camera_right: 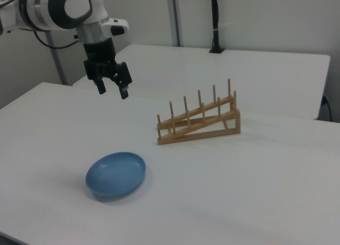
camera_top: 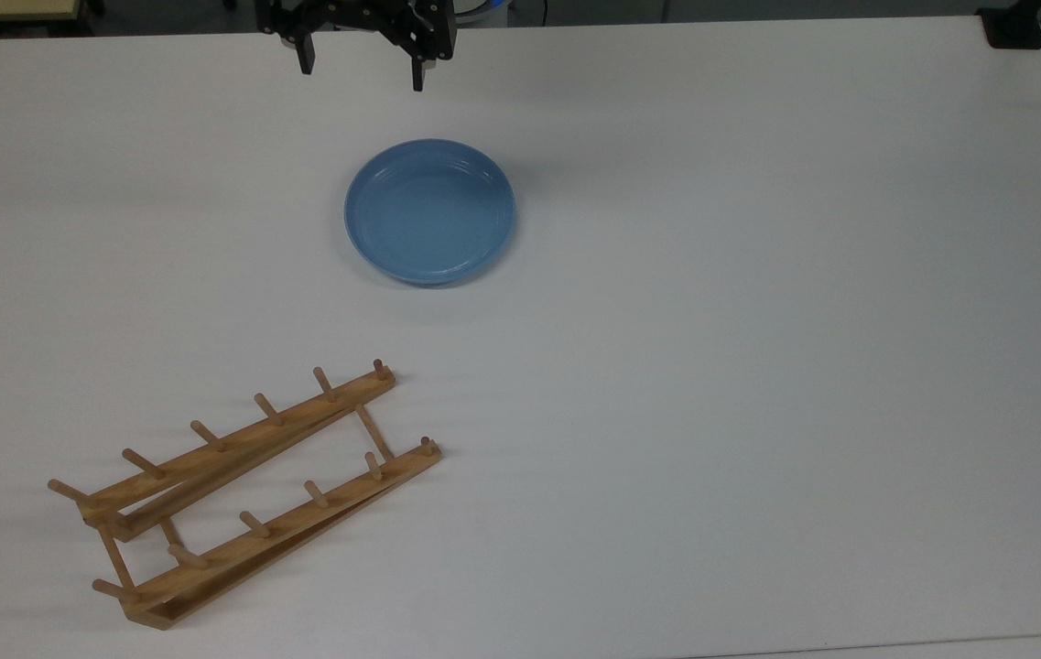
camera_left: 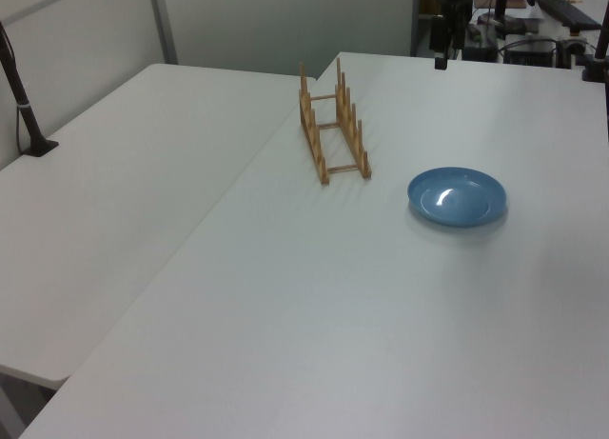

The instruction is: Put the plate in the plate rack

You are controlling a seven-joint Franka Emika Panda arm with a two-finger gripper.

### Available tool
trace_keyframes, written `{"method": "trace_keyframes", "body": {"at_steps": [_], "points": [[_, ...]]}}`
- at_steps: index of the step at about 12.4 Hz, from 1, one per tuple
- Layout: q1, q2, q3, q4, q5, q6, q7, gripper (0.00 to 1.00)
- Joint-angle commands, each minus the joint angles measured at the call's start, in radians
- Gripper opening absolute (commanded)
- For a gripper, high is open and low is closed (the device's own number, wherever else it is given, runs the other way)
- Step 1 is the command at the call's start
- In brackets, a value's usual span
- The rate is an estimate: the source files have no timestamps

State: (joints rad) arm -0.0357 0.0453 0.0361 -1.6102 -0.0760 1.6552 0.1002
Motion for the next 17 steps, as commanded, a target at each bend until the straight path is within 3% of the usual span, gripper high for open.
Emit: {"method": "trace_keyframes", "body": {"at_steps": [1, 6, 9, 13, 14, 16, 17], "points": [[0.008, -0.027, -0.01, -0.028, -0.007, -0.005, 0.012, 1.0], [0.002, -0.016, -0.01, -0.033, -0.007, -0.003, -0.031, 1.0], [-0.036, 0.011, -0.01, -0.057, -0.011, 0.021, -0.185, 1.0], [-0.119, 0.037, -0.01, -0.241, -0.019, 0.23, -0.553, 1.0], [-0.128, 0.059, -0.01, -0.264, -0.04, 0.251, -0.627, 0.96], [-0.124, 0.129, -0.009, -0.298, -0.102, 0.296, -0.651, 0.72], [-0.121, 0.152, -0.007, -0.31, -0.12, 0.311, -0.651, 0.65]]}}
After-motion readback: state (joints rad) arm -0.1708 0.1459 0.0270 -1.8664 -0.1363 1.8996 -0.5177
